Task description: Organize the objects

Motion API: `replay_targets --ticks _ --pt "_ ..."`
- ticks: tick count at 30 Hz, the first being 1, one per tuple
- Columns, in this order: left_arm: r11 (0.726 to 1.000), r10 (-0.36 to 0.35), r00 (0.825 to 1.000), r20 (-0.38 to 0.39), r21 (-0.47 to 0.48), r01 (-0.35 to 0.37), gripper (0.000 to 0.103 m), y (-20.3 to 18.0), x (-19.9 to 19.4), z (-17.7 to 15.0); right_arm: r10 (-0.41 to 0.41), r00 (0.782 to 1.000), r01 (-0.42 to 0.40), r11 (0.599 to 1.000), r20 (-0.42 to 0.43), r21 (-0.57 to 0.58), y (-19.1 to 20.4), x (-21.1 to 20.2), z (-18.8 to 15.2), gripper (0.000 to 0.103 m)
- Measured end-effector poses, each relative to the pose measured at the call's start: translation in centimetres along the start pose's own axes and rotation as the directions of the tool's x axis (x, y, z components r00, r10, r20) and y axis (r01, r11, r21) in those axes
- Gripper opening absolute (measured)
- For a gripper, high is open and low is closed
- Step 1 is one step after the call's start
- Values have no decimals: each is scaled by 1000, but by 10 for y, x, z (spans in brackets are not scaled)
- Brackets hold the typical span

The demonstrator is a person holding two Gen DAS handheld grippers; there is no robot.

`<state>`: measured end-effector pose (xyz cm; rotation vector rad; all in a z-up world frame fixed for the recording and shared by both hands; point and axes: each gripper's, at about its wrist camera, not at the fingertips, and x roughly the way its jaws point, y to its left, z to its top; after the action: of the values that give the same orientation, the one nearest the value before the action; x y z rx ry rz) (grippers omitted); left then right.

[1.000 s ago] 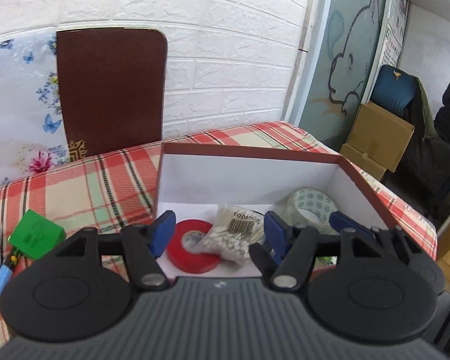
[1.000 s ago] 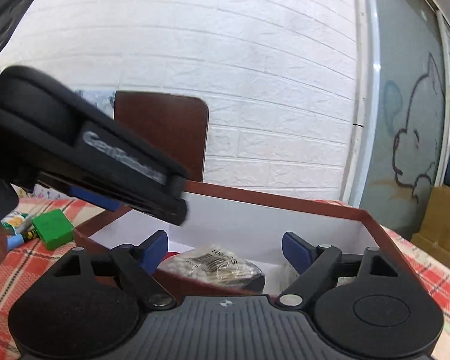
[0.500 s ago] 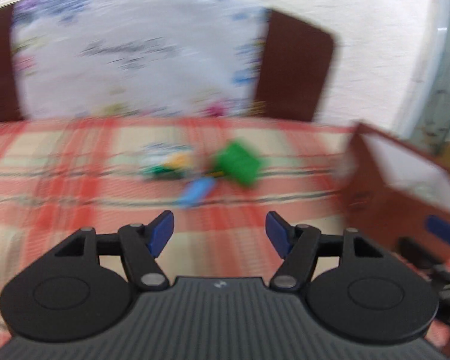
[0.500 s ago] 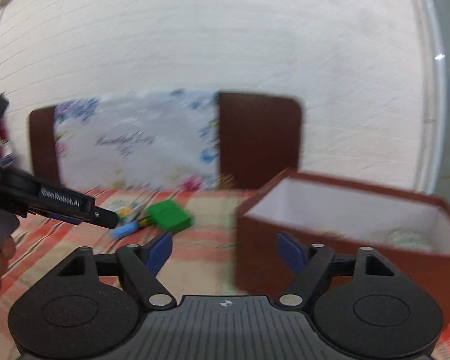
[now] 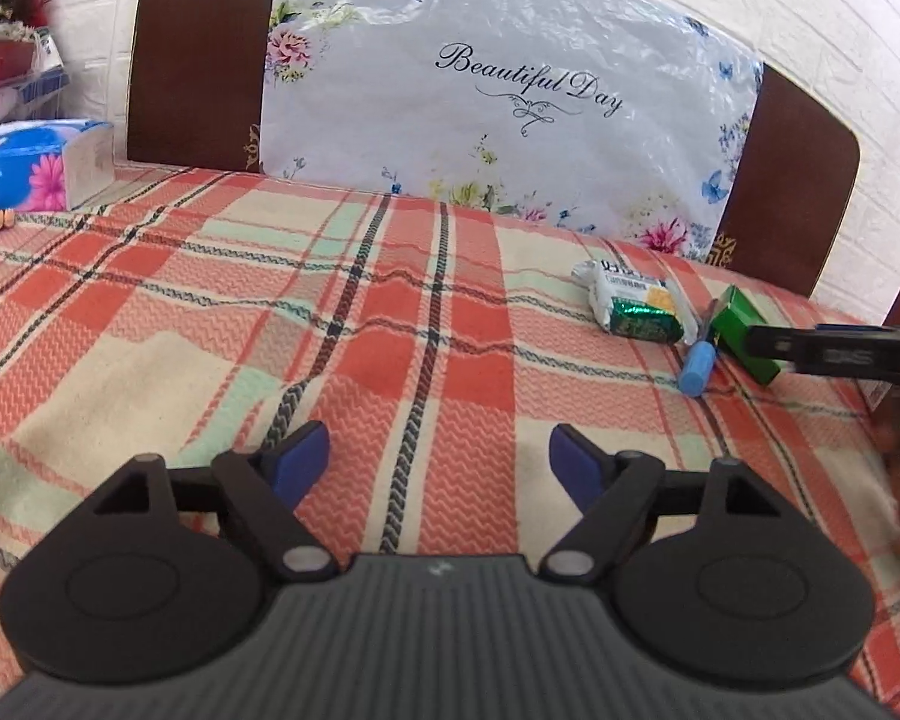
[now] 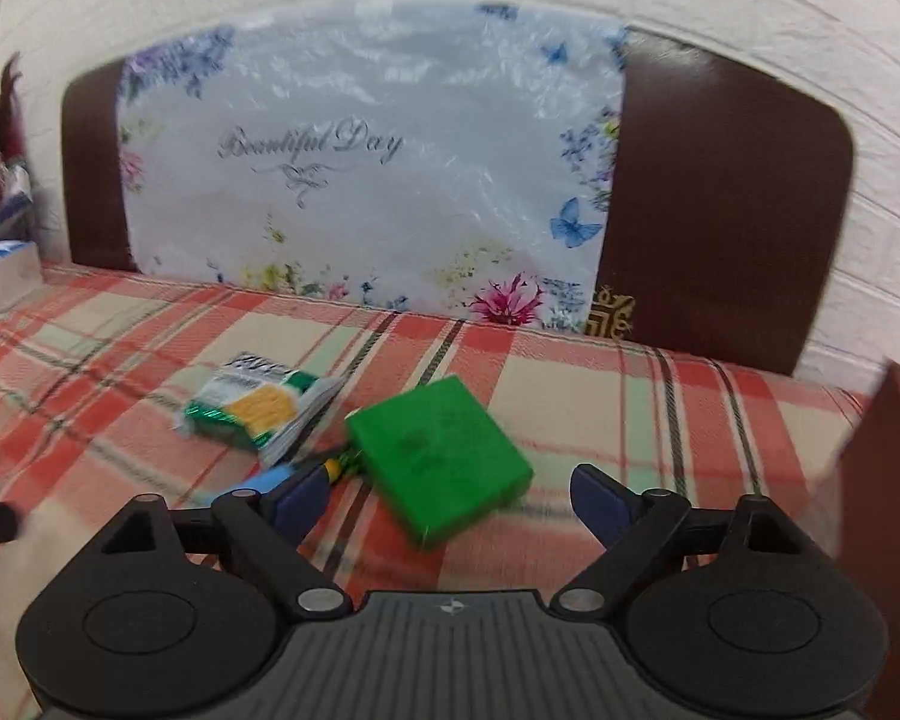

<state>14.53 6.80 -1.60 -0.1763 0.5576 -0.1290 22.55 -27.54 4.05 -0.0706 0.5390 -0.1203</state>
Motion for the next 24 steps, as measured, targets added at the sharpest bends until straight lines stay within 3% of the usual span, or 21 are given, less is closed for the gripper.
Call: replay_targets --ticks 1,3,4,6,9,13,17,24 --pt "1000 -11 1000 3 -12 11 83 2 0 0 -5 1000 5 1000 -6 -20 1 10 2 92" --pt "999 -24 1000 7 -28 24 84 5 1 -1 35 999 -36 998 -36 -45 0 27 1 90" --pt "999 -32 999 9 -33 33 84 7 1 -2 64 996 -67 997 -70 -47 0 35 0 76" --pt "998 -43 999 13 -48 44 84 9 2 -1 112 992 -113 993 -63 -12 -4 30 -2 69" --pt "998 -44 999 14 -49 44 84 9 2 0 106 992 -105 994 -62 5 0 14 -11 63" --pt "998 -38 999 10 -39 39 84 7 2 -1 131 988 -127 990 -76 62 11 -28 -38 63" --pt "1000 -23 1000 1 -12 23 85 3 2 -1 112 991 -109 993 -76 46 28 -91 -76 63" --pt "991 50 998 -32 123 -46 87 -18 1 -6 59 996 -55 997 -67 62 38 -174 -128 65"
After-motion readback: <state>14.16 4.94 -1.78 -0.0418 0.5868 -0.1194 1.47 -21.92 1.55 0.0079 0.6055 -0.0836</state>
